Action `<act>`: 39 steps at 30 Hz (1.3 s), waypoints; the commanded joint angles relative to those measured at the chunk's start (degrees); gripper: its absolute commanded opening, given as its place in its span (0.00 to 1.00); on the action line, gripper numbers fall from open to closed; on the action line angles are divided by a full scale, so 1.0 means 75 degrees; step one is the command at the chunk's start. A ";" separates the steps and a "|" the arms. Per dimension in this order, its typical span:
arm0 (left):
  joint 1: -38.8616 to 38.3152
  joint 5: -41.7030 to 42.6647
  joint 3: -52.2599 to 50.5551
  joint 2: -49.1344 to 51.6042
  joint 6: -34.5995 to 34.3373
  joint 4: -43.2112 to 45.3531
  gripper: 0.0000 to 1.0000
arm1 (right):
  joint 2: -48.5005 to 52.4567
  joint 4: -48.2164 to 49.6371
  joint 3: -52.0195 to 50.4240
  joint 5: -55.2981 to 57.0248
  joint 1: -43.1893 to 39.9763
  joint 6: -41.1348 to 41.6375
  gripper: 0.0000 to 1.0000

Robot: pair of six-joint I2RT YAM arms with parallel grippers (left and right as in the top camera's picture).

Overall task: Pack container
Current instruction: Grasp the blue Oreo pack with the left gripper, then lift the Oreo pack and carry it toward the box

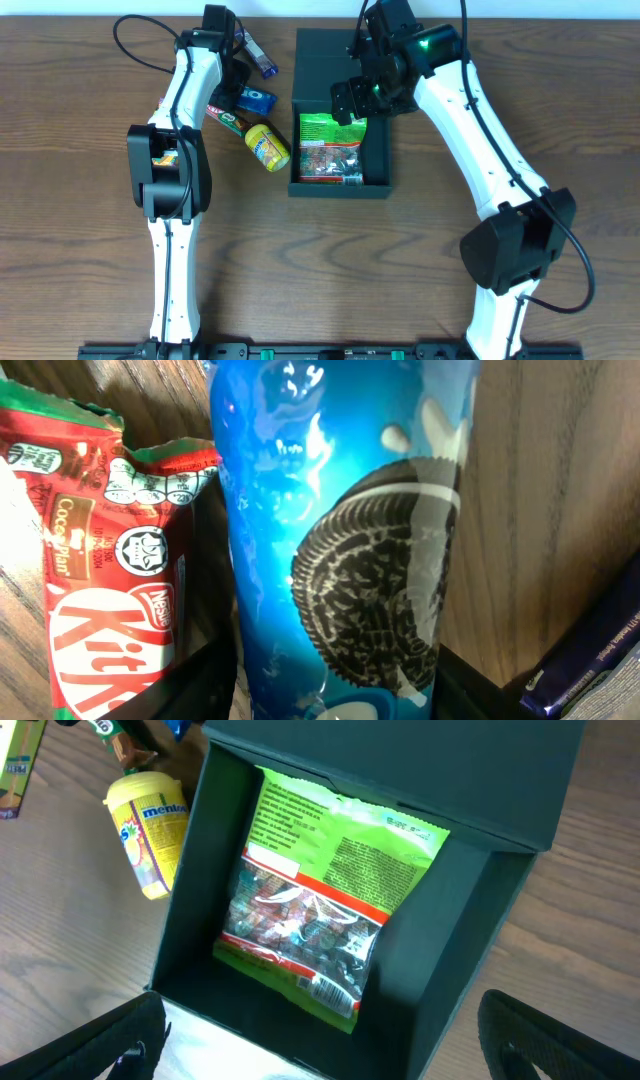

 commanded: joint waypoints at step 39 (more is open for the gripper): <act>-0.2011 -0.0679 0.5132 0.0163 0.3573 -0.4162 0.21 | 0.0035 -0.1000 -0.0015 0.0082 -0.4392 0.0108 0.99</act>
